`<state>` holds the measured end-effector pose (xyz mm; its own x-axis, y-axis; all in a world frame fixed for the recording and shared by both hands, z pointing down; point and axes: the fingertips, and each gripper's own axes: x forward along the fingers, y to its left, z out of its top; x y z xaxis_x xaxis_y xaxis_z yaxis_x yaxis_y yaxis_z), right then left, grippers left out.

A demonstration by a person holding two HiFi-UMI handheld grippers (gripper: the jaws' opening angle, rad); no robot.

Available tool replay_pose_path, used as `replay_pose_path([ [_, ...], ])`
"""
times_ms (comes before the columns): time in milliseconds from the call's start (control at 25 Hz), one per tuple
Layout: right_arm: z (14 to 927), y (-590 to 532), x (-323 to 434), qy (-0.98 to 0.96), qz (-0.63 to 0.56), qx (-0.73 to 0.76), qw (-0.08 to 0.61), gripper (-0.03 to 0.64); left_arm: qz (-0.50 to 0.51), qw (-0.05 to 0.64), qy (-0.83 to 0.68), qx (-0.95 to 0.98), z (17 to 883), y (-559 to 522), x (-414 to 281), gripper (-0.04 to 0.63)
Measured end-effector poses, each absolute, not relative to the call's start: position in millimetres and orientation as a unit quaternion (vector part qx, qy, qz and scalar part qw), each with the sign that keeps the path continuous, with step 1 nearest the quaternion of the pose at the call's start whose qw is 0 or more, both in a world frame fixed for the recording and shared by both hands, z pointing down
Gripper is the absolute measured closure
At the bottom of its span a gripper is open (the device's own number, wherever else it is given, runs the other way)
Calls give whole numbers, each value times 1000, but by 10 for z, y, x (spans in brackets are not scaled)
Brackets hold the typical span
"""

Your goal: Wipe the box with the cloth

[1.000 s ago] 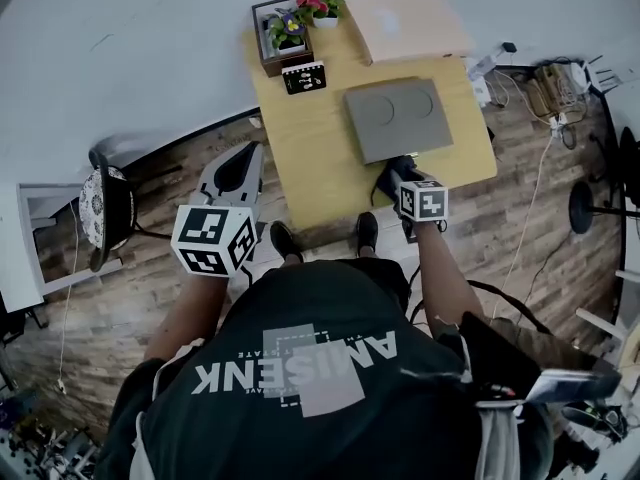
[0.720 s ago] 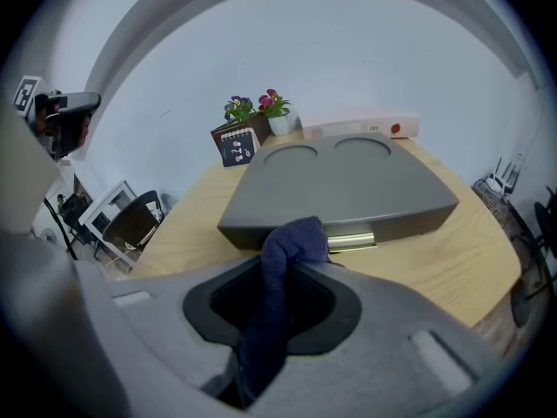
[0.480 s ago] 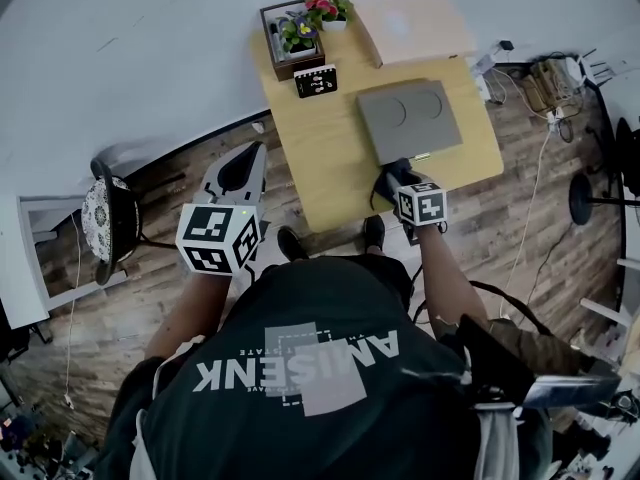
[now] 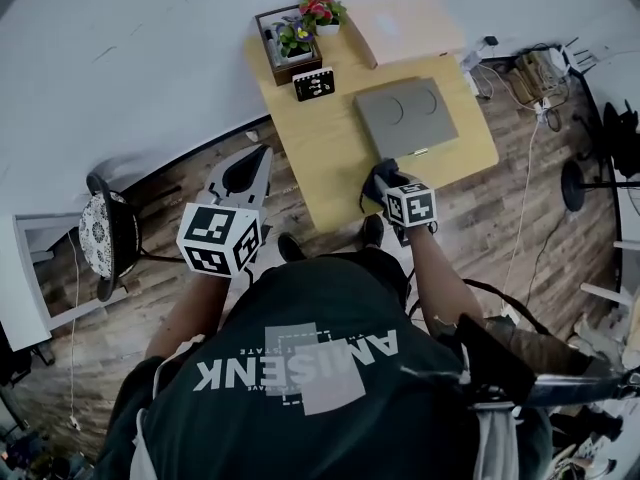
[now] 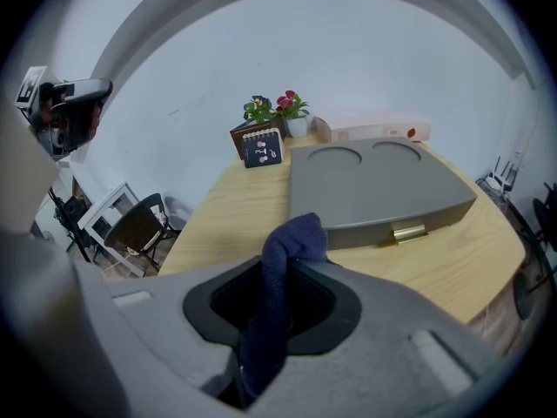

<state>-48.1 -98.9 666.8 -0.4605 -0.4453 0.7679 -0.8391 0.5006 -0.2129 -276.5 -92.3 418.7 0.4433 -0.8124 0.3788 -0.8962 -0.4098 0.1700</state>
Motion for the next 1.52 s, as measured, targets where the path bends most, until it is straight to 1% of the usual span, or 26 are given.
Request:
replay_pose_path([
  [120,6637,-949,-549,-798,295,410,330,546,107,174,-504,839,4161,-895,-2792,595],
  [360,6543,-825,-637,-778,319,453,297,546,107,171,-484,851,4165,-881,-2854,595],
  [520,6505,-753,-660,-762,356,480,248,546,107,161,-466,863,4094,-858,-2857,595],
  [600,6509,-741,-644,-750,367,497,236,546,112,152,-451,872,4094,-831,-2838,595],
  [680,6518,-740,-635,-738,376,511,230,546,118,155,-442,876,4140,-827,-2828,595],
  [840,6552,-740,-611,-705,419,541,187,546,117,160,-440,876,4184,-861,-2806,595],
  [1000,6631,-838,-597,-699,409,552,201,546,120,157,-444,874,4156,-882,-2800,595],
  [1160,6660,-1026,-554,-685,404,573,198,546,135,134,-456,869,4084,-929,-2937,595],
  [1320,6720,-1118,-629,-676,410,577,203,546,138,148,-474,857,4153,-957,-3111,595],
  [1520,6758,-1202,-691,-673,416,575,209,546,147,154,-471,856,4217,-988,-3120,595],
])
